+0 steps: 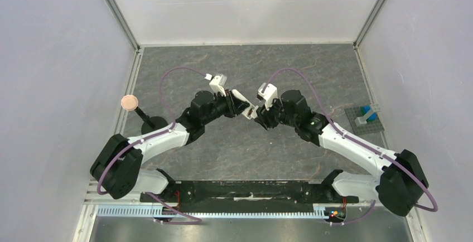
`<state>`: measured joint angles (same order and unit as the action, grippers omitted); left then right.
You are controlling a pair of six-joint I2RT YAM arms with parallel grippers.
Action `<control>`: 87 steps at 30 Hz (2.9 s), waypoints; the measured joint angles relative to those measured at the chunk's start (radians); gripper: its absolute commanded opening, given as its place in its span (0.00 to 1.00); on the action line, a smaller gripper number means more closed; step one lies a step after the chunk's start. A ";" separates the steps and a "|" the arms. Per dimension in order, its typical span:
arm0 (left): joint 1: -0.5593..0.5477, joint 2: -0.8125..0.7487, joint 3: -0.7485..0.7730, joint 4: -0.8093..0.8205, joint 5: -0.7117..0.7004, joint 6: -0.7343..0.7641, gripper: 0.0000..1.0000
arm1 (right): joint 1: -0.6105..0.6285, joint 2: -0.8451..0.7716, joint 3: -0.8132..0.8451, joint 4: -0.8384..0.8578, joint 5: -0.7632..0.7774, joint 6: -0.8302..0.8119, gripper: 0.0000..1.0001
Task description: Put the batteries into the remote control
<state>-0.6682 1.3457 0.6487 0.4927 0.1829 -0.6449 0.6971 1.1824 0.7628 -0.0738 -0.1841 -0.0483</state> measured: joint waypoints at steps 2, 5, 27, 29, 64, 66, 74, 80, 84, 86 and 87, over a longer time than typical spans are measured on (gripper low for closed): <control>-0.002 0.000 0.019 -0.027 0.000 0.014 0.02 | 0.006 0.006 0.008 0.000 0.003 0.000 0.32; -0.002 0.000 0.037 -0.054 0.001 0.039 0.02 | 0.014 0.014 0.013 -0.002 0.008 0.000 0.32; -0.004 0.000 0.050 -0.103 0.037 0.101 0.02 | 0.029 0.051 0.024 -0.002 0.029 -0.005 0.32; -0.004 0.000 0.050 -0.103 0.038 0.103 0.02 | 0.031 0.053 0.024 -0.002 0.028 -0.005 0.32; -0.008 0.035 0.123 -0.193 0.063 0.131 0.02 | 0.039 0.090 0.042 -0.005 0.051 -0.023 0.32; -0.009 0.036 0.125 -0.197 0.063 0.131 0.02 | 0.040 0.093 0.044 -0.006 0.053 -0.023 0.32; -0.020 0.043 0.127 -0.200 0.062 0.131 0.02 | 0.043 0.096 0.048 -0.027 0.062 -0.014 0.32; -0.023 0.047 0.129 -0.198 0.061 0.132 0.02 | 0.045 0.097 0.065 -0.058 0.071 0.011 0.31; -0.024 0.047 0.129 -0.192 0.054 0.135 0.02 | 0.045 0.106 0.087 -0.082 0.077 0.031 0.31; -0.024 0.047 0.129 -0.191 0.051 0.135 0.02 | 0.045 0.113 0.097 -0.092 0.078 0.047 0.31; -0.024 0.047 0.129 -0.191 0.051 0.135 0.02 | 0.045 0.115 0.100 -0.097 0.078 0.055 0.31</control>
<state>-0.6918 1.3922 0.7773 0.3016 0.2340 -0.5102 0.7422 1.2976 0.8631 -0.1707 -0.1062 0.0067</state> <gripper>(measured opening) 0.294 0.508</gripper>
